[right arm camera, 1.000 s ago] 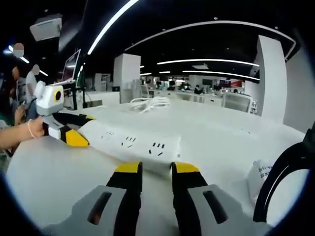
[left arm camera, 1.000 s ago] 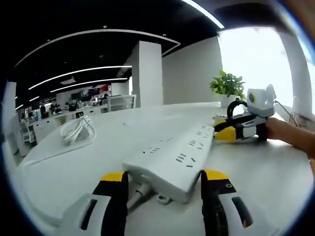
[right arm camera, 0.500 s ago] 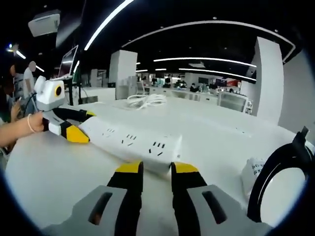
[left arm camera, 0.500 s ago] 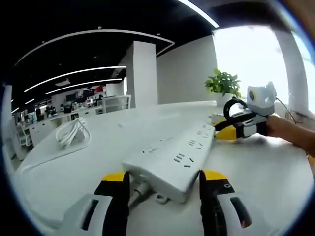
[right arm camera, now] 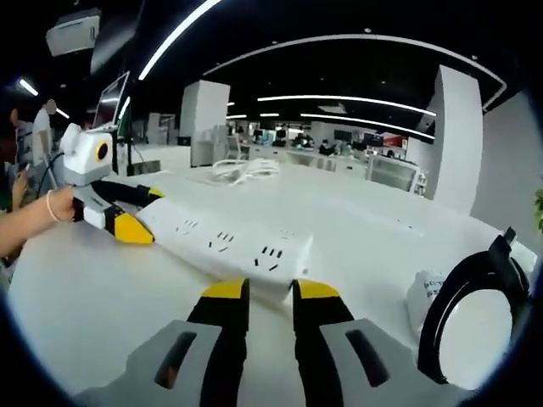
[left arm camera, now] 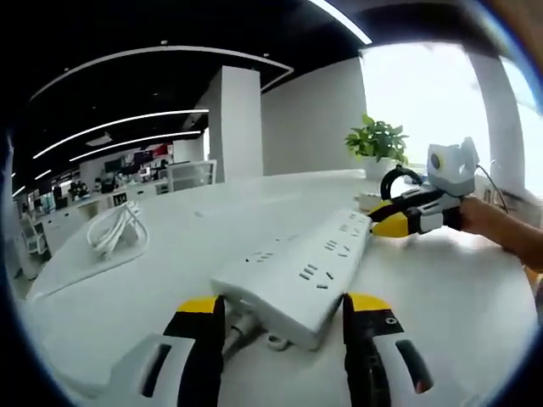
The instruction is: Straighten the power strip on the desk, plug the charger into it
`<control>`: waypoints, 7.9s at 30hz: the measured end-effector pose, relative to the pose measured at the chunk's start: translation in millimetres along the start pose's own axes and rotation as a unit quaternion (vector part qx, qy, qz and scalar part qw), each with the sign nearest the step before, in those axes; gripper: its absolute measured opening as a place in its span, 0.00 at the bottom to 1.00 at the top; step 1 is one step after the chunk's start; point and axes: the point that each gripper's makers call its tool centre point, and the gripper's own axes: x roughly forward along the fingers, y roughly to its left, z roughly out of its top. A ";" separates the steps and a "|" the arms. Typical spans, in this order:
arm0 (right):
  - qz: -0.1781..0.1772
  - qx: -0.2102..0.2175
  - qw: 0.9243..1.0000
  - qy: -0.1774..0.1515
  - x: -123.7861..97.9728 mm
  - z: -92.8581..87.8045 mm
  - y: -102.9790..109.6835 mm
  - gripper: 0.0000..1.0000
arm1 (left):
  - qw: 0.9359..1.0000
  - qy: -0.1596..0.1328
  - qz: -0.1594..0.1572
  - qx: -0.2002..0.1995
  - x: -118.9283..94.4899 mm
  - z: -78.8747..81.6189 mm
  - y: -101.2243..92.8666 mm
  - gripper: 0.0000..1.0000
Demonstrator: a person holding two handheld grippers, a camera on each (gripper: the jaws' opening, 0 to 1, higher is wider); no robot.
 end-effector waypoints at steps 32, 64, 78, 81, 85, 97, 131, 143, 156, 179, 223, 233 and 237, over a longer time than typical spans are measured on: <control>0.031 0.037 0.998 -0.029 1.8 6.6 -2.5 0.29 | 0.999 -0.024 0.021 -0.001 -8.0 15.9 4.0 0.60; 0.077 0.026 0.997 -0.010 15.4 -3.9 5.7 0.34 | 0.999 -0.011 0.022 -0.041 -10.3 6.8 -2.5 0.44; 0.071 0.033 0.997 -0.007 13.5 -4.5 6.1 0.33 | 0.999 -0.014 0.011 -0.051 -9.2 6.3 -0.9 0.43; 0.068 0.035 0.997 -0.007 12.2 -4.8 5.7 0.32 | 0.998 -0.015 0.002 -0.063 -8.9 7.7 2.3 0.42; 0.066 0.039 0.997 -0.009 9.7 -5.3 5.3 0.31 | 0.994 -0.031 0.001 -0.108 -12.2 13.9 14.6 0.29; 0.067 0.034 0.997 -0.008 4.8 -5.1 2.5 0.26 | 0.999 0.019 -0.007 -0.027 -13.1 7.9 2.7 0.44; 0.059 0.014 0.998 -0.001 9.4 -5.4 6.3 0.29 | 0.998 0.051 0.005 0.021 -2.6 2.1 1.7 0.51; 0.039 0.012 0.999 0.010 7.3 -6.3 7.6 0.28 | 0.996 0.068 -0.013 0.051 3.4 0.2 6.0 0.50; 0.022 0.013 0.999 0.019 1.6 -7.4 11.9 0.27 | 0.995 0.076 -0.031 0.057 4.2 0.1 6.4 0.50; 0.012 -0.001 0.999 0.032 -8.1 -9.2 18.8 0.25 | 0.994 0.079 -0.049 0.065 9.3 3.0 9.6 0.53; 0.012 0.009 0.999 0.028 -11.9 -11.7 10.9 0.24 | 0.995 0.060 -0.043 0.062 13.5 4.2 2.1 0.54; 0.007 -0.010 1.000 0.014 -12.9 -10.4 7.6 0.41 | 0.997 0.046 -0.007 0.068 10.1 7.4 8.7 0.89; 0.007 -0.013 1.000 0.003 -14.0 -4.8 9.9 0.47 | 0.997 0.027 -0.005 0.074 5.6 12.8 7.3 0.94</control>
